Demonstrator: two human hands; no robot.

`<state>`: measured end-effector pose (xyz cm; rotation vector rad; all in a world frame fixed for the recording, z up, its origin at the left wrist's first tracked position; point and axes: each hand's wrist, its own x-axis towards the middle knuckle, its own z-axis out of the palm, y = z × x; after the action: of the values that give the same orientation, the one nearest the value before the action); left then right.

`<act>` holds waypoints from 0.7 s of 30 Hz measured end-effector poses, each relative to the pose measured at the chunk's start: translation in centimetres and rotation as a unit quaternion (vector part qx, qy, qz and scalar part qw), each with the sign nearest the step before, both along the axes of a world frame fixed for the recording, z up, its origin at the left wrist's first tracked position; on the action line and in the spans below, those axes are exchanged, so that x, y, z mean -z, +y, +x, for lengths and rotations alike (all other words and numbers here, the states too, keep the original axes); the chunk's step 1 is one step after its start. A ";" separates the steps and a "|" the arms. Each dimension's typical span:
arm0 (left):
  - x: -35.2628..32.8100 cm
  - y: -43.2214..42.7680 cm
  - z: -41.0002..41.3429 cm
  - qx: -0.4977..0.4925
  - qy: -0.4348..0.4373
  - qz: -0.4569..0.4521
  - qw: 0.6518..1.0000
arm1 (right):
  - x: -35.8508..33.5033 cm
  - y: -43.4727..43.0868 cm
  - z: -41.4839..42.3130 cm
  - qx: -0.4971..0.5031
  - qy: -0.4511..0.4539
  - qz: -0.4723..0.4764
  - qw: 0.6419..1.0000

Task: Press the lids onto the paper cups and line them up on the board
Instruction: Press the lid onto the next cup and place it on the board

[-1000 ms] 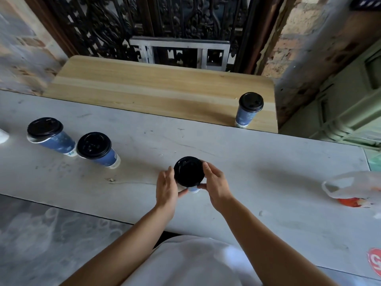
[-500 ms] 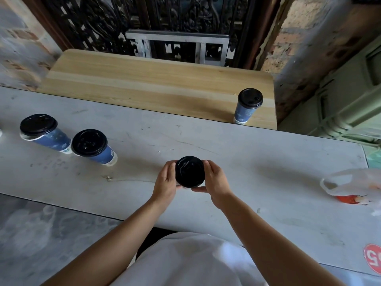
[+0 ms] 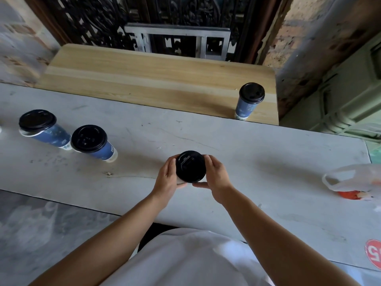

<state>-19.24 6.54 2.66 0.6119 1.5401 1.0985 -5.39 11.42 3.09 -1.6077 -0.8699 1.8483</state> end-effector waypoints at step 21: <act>0.0 0.4 -0.8 -0.008 0.068 -0.020 0.997 | -0.2 0.0 1.3 -0.063 0.016 0.020 0.998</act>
<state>-20.08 6.90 2.67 0.6592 1.6833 1.0531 -4.06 11.37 3.25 -1.5267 -1.0085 1.9243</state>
